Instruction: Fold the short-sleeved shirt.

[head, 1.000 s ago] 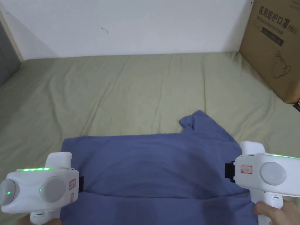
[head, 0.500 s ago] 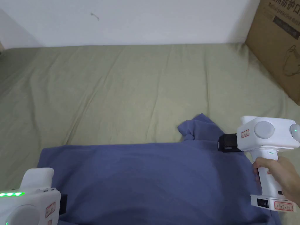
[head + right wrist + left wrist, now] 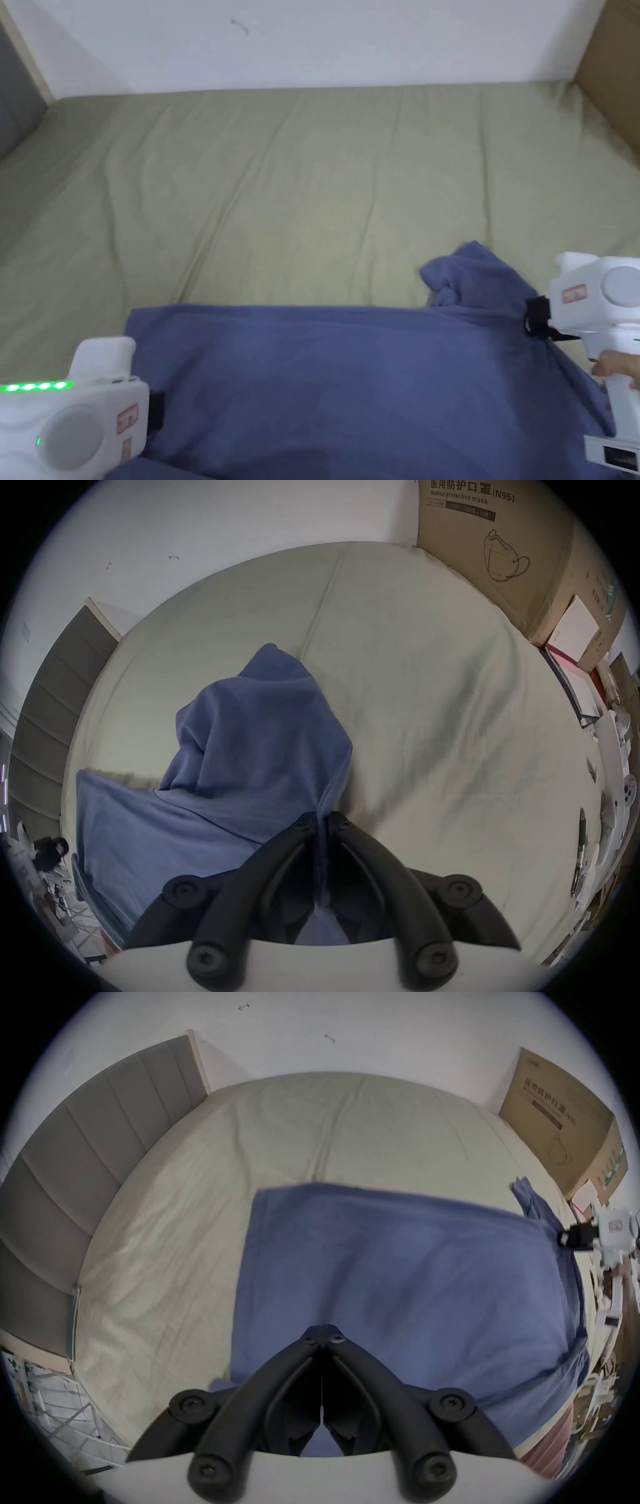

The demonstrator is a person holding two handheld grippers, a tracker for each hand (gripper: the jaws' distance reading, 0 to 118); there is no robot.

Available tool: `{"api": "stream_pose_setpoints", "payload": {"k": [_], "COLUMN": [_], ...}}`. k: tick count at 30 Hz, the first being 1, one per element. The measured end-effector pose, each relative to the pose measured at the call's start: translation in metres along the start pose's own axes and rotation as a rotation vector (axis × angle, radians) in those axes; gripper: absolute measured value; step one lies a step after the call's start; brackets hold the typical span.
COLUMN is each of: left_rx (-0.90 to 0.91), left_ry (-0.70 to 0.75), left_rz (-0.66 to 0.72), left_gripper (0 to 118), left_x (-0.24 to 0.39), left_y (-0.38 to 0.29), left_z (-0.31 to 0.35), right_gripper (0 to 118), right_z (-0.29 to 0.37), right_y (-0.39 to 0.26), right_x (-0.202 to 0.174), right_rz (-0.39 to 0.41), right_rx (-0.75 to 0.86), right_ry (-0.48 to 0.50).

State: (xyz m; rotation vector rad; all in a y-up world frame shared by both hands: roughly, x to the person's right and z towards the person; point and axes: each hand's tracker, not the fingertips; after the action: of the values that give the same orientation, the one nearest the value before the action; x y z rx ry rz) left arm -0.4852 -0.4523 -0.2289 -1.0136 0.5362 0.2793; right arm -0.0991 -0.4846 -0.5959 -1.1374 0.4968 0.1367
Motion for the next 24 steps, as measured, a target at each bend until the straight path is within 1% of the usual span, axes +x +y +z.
{"api": "stream_pose_setpoints", "payload": {"k": [1,2,3,4,5,6,7,10,13,14,15,16,17,18,19,20,21,22,24], "left_rx": [0.008,0.017,0.030,0.037,0.035,0.039,0.034,0.015,-0.080,-0.108,-0.100,-0.070,-0.062,-0.041,-0.024,-0.033,-0.045,-0.038,-0.045], "left_ry": [0.011,0.024,0.034,0.038,0.033,0.012,0.003,0.014,0.074,0.042,0.020,0.040,0.044,0.053,0.066,0.037,0.011,0.032,0.029], "left_rz": [0.014,0.015,0.010,0.017,0.025,0.052,0.090,0.082,0.071,0.081,0.093,0.094,0.106,0.087,0.046,0.045,0.039,0.022,0.009], "left_gripper": [0,9,29,64,84,96,98,97,96,92,92,86,71,49,15,4,4,4,4], "left_x": [-0.005,-0.008,-0.012,-0.019,-0.023,-0.029,-0.032,-0.036,-0.038,-0.039,-0.039,-0.038,-0.037,-0.035,-0.032,-0.028,-0.024,-0.021,-0.018], "left_y": [0.010,0.020,0.032,0.045,0.057,0.069,0.080,0.105,0.114,0.113,0.108,0.105,0.106,0.107,0.108,0.105,0.103,0.102,0.097], "left_z": [-0.003,-0.008,-0.016,-0.027,-0.037,-0.049,-0.059,-0.102,-0.143,-0.150,-0.152,-0.145,-0.136,-0.130,-0.124,-0.117,-0.114,-0.109,-0.098], "right_gripper": [6,6,6,6,6,6,6,6,6,6,6,6,6,6,6,6,6,6,6], "right_z": [0.001,0.000,-0.001,-0.001,-0.001,-0.001,-0.001,-0.004,-0.005,-0.005,-0.005,-0.006,-0.006,-0.005,-0.003,0.000,0.006,0.011,0.027], "right_y": [0.001,0.002,0.002,0.002,0.002,0.002,0.002,0.003,0.004,0.003,0.003,0.004,0.004,0.003,0.003,0.003,0.001,0.000,-0.003], "right_x": [-0.001,-0.001,-0.001,0.000,0.001,0.000,-0.001,0.000,-0.002,-0.003,-0.004,-0.005,-0.005,-0.006,-0.006,-0.007,-0.007,-0.008,-0.008], "right_rz": [0.004,0.013,0.021,0.017,0.007,0.004,0.006,0.004,0.001,0.002,0.006,0.008,0.010,0.011,0.012,0.011,0.011,0.014,0.028], "right_rx": [-0.002,-0.003,0.000,0.000,-0.005,-0.004,-0.002,-0.008,-0.012,-0.013,-0.014,-0.015,-0.017,-0.016,-0.012,-0.006,0.005,0.014,0.037], "right_ry": [-0.004,-0.017,-0.029,-0.025,-0.019,-0.017,-0.019,-0.022,-0.028,-0.028,-0.030,-0.033,-0.035,-0.036,-0.034,-0.029,-0.023,-0.024,-0.026]}}
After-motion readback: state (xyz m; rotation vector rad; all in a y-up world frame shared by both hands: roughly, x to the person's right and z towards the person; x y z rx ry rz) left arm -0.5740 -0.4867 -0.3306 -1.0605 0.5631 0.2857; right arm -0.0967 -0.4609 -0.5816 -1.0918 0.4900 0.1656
